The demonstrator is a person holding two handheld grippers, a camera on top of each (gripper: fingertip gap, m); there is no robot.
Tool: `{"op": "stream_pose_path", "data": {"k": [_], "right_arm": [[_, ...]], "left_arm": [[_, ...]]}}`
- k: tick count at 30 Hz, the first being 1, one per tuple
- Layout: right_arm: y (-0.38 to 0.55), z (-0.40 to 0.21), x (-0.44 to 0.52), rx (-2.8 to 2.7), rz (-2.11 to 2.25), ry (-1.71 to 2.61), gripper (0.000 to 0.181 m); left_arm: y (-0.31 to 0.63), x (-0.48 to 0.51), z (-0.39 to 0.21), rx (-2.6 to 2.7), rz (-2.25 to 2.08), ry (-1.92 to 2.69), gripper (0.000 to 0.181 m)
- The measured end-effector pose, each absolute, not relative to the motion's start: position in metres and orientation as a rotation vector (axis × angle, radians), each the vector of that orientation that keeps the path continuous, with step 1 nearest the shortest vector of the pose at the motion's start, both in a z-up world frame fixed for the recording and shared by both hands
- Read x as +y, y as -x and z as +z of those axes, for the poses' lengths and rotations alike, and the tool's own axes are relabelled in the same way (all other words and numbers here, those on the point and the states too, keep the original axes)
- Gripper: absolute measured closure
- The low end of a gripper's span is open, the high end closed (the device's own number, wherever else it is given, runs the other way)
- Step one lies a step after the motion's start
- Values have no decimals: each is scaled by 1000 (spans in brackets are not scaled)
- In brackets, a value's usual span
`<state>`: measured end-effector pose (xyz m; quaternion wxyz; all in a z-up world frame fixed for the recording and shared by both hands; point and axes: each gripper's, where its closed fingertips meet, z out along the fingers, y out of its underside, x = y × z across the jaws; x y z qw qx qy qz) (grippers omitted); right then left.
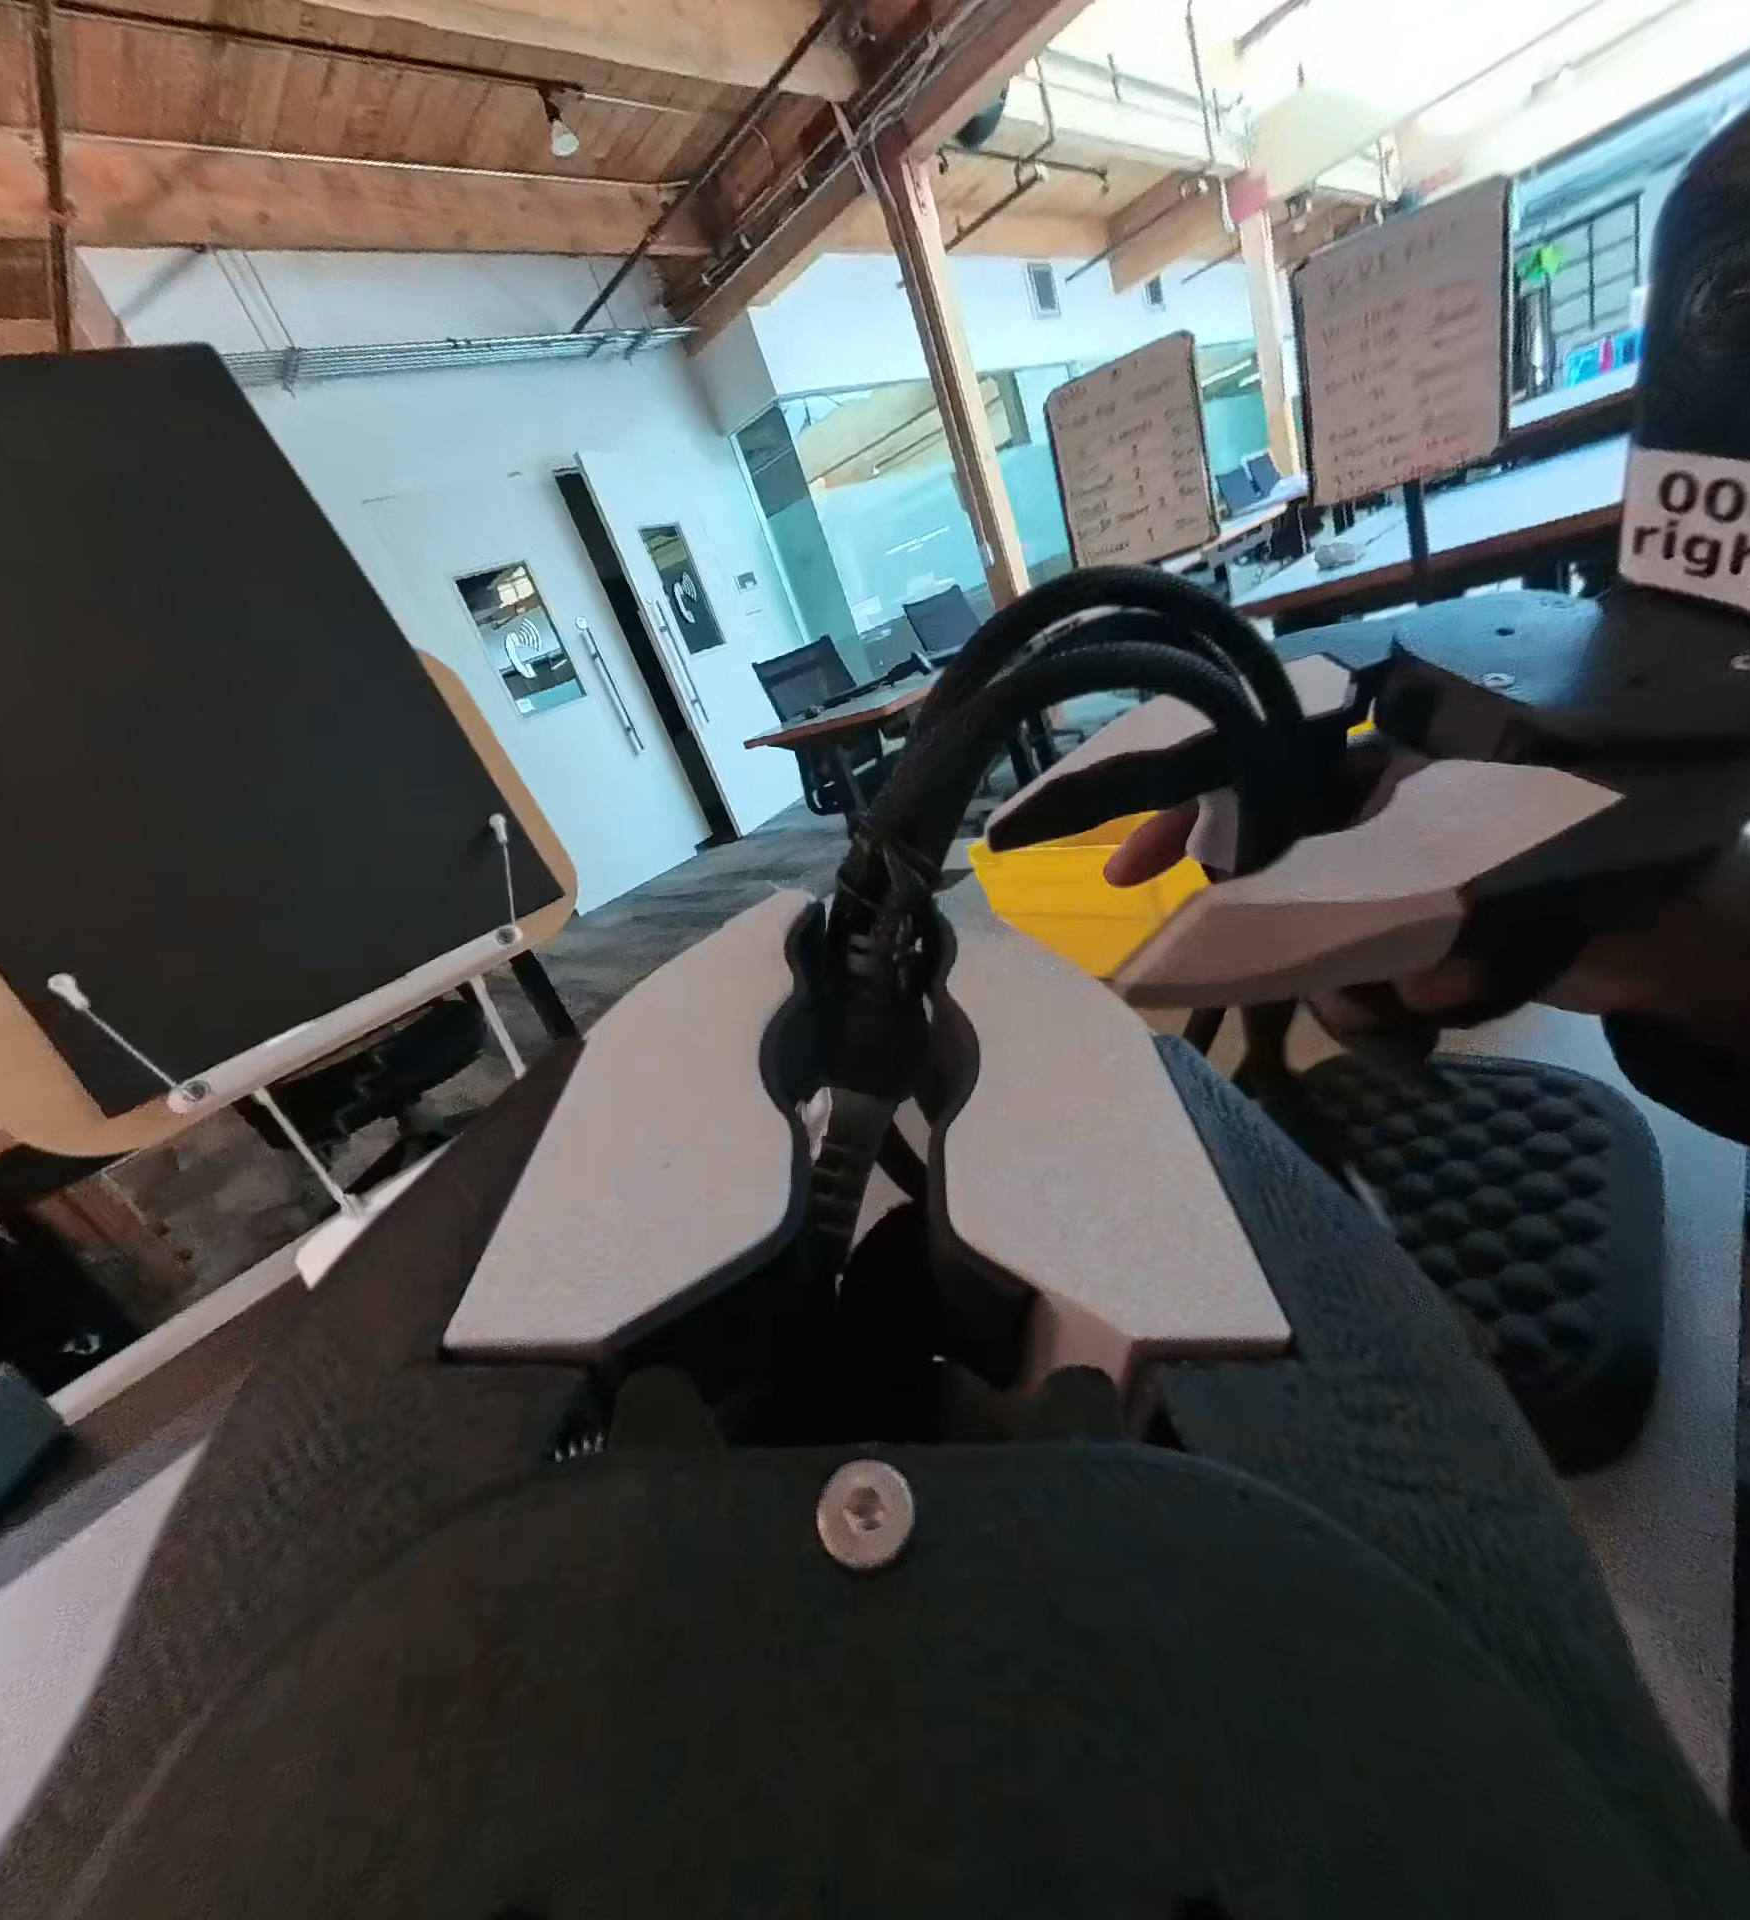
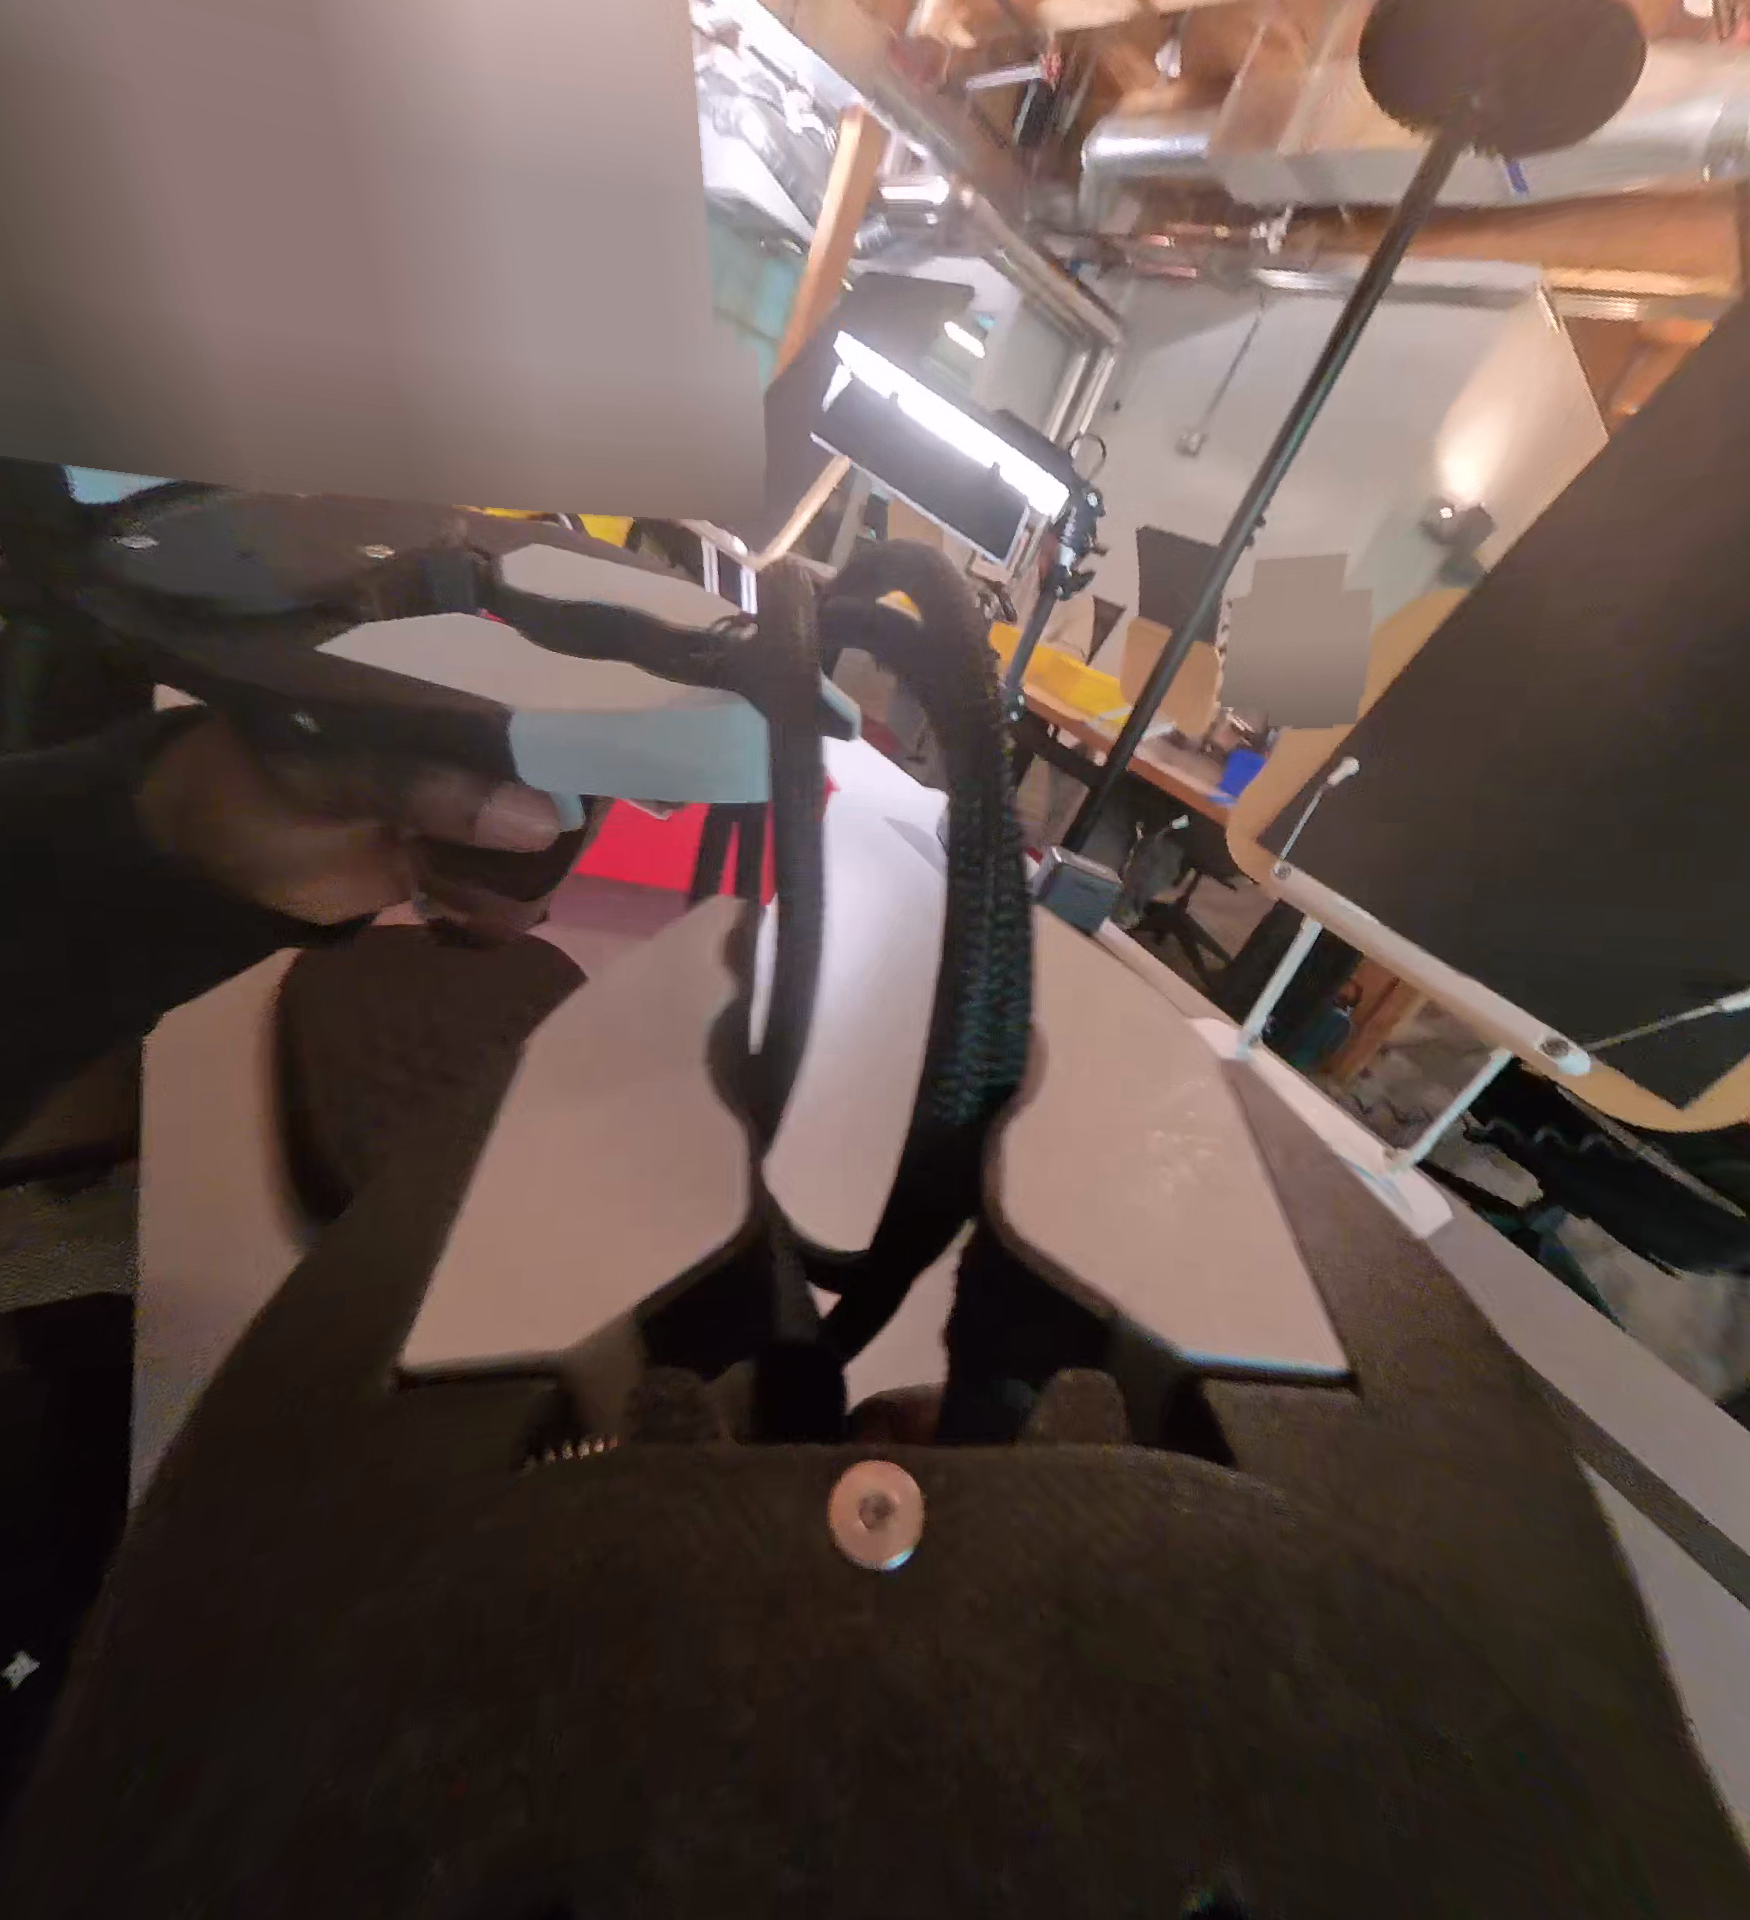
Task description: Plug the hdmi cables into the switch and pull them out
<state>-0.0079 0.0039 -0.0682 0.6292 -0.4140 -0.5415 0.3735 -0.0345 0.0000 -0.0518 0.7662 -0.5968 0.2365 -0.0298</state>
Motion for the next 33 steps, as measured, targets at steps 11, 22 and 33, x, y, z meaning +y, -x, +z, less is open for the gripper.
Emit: {"op": "stream_pose_path", "data": {"k": [11,22,33], "right_arm": [[7,-50,9,-1241,778,926,178],[-15,-10,34,-1190,645,880,178],[-33,4,51,-1176,574,870,178]], "left_arm": [[34,-7,-61,372,-474,1204,158],[97,-2,-69,79,-647,1073,122],[79,32,-123,110,-677,1235,92]]}}
